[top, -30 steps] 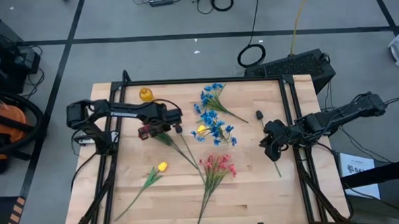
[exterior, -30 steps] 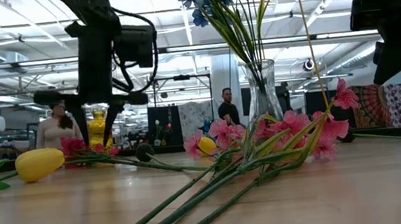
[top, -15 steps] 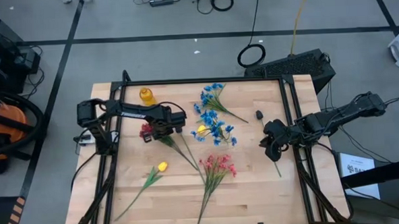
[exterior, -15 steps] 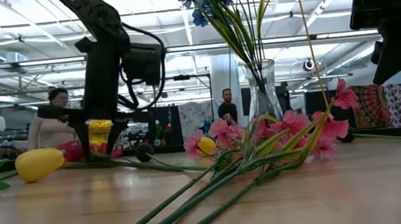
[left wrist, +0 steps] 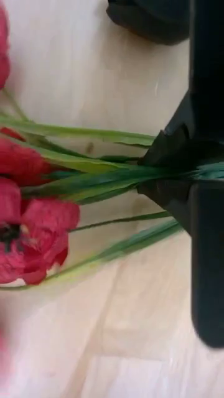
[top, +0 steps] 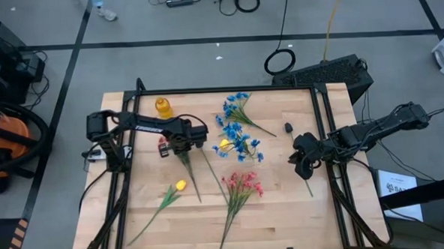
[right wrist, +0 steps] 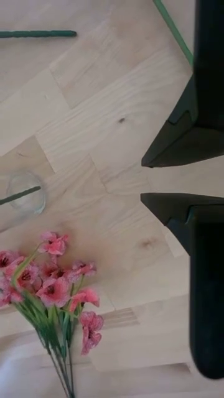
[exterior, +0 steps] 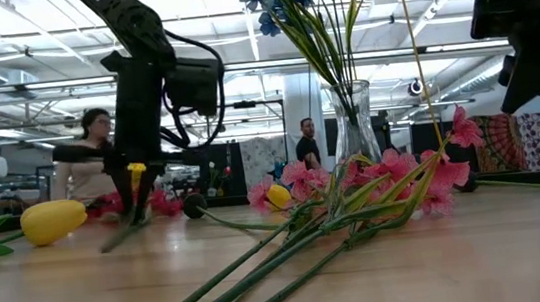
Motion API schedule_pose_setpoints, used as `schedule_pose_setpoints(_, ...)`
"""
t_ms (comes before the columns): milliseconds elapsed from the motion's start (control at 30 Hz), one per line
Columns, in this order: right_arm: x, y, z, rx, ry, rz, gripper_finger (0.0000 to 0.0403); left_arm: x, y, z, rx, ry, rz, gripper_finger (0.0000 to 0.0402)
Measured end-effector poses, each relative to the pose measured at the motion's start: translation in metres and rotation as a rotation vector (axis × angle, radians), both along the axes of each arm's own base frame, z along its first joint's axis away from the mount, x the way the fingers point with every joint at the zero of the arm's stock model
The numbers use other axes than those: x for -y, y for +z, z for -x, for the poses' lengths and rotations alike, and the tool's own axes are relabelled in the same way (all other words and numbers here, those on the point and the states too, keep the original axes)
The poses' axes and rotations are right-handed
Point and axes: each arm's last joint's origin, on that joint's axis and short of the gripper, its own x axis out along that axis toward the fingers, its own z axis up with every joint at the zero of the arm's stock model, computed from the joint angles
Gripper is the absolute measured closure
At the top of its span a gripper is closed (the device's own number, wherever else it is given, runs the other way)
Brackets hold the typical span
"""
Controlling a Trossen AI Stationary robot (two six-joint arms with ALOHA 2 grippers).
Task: Sort flowers into vase by color
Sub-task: Put the red flowers into the yellow vase
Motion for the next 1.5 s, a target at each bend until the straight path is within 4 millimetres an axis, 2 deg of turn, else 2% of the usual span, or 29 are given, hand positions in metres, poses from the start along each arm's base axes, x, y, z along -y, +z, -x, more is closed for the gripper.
schedule_pose_setpoints(267, -0.001, 0.002, -0.002, 0.03, 0.014, 0.002, 0.0335, 0.006, 0.024, 0.012, 0.01, -0.013, -0.021, 0.0385)
schedule_pose_setpoints(433, -0.001, 0.002, -0.002, 0.028, 0.004, -0.005, 0.0335, 0.014, 0.059, 0.023, 0.118, -0.059, -0.159, 0.0385)
schedule_pose_setpoints(600, 0.0, 0.002, -0.002, 0.031, -0.015, -0.005, 0.0335, 0.016, 0.097, 0.043, 0.22, -0.279, -0.275, 0.0385)
schedule_pose_setpoints(700, 0.001, 0.002, -0.002, 0.038, -0.037, 0.018, 0.0335, 0.016, 0.118, 0.057, 0.284, -0.31, -0.367, 0.0385)
schedule_pose_setpoints(800, 0.001, 0.002, -0.002, 0.042, -0.048, 0.031, 0.0335, 0.016, 0.137, 0.072, 0.348, -0.342, -0.479, 0.0385)
schedule_pose_setpoints(933, 0.001, 0.002, -0.002, 0.042, -0.048, 0.03, 0.0335, 0.014, 0.165, 0.087, 0.407, -0.456, -0.725, 0.0385)
schedule_pose_setpoints(1067, 0.002, 0.002, -0.003, 0.049, -0.069, 0.045, 0.0335, 0.009, 0.189, 0.102, 0.305, -0.555, -1.018, 0.0385)
schedule_pose_setpoints(1167, 0.003, 0.003, -0.003, 0.07, -0.138, 0.055, 0.0335, 0.004, 0.2, 0.109, 0.194, -0.623, -1.145, 0.0391)
schedule_pose_setpoints(1300, 0.005, 0.003, -0.003, 0.095, -0.247, 0.039, 0.0335, -0.007, 0.209, 0.113, 0.154, -0.631, -1.225, 0.0393)
schedule_pose_setpoints(1500, 0.005, 0.003, -0.003, 0.105, -0.318, -0.011, 0.0335, -0.031, 0.201, 0.105, 0.384, -0.745, -1.377, 0.0394)
